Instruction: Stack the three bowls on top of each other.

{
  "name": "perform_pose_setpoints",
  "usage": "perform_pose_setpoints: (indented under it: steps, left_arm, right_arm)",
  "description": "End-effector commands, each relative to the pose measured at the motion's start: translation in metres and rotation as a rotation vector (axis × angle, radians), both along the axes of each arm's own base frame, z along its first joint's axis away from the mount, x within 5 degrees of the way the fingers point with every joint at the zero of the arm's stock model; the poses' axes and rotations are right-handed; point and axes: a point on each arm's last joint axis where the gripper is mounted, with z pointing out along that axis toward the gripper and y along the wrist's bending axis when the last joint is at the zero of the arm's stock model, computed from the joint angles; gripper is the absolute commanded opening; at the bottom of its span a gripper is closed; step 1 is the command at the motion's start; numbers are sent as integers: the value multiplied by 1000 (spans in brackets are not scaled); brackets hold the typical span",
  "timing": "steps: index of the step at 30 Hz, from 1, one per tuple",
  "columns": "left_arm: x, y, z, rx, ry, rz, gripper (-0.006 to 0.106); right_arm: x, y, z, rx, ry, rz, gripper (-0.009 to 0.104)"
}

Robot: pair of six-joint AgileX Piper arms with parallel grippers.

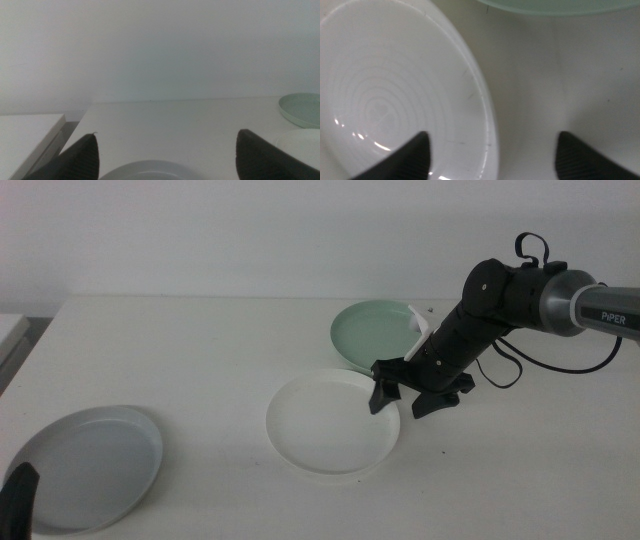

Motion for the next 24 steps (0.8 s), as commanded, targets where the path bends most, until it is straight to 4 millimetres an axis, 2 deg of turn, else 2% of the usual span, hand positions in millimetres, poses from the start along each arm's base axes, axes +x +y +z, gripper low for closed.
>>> perform_pose_setpoints:
  steps: [1, 3, 5, 9, 12, 15, 17, 24]
  left_arm:
    - [0, 0, 1, -4, -13, -1, 94]
    - [0, 0, 1, -4, -13, -1, 94]
    - [0, 0, 1, -4, -13, -1, 94]
    - [0, 0, 1, -4, -13, -1, 94]
    - [0, 0, 1, -4, -13, -1, 94]
    - [0, 0, 1, -4, -13, -1, 94]
    - [0, 0, 1, -4, -13, -1, 94]
    - [0, 0, 1, -4, -13, -1, 94]
  right_arm:
    - [2, 0, 14, 10, -33, 15, 72]
    - [7, -2, 33, 27, -68, 16, 83]
    - [16, -9, 57, 43, -112, -20, 84]
    - [40, -33, 106, 38, -232, -97, 76]
    - [60, -57, 130, 0, -305, -189, 64]
    - [82, -72, 133, -12, -334, -218, 64]
    - [94, -79, 128, -19, -328, -228, 67]
    - [123, -84, 73, -97, -266, -232, 65]
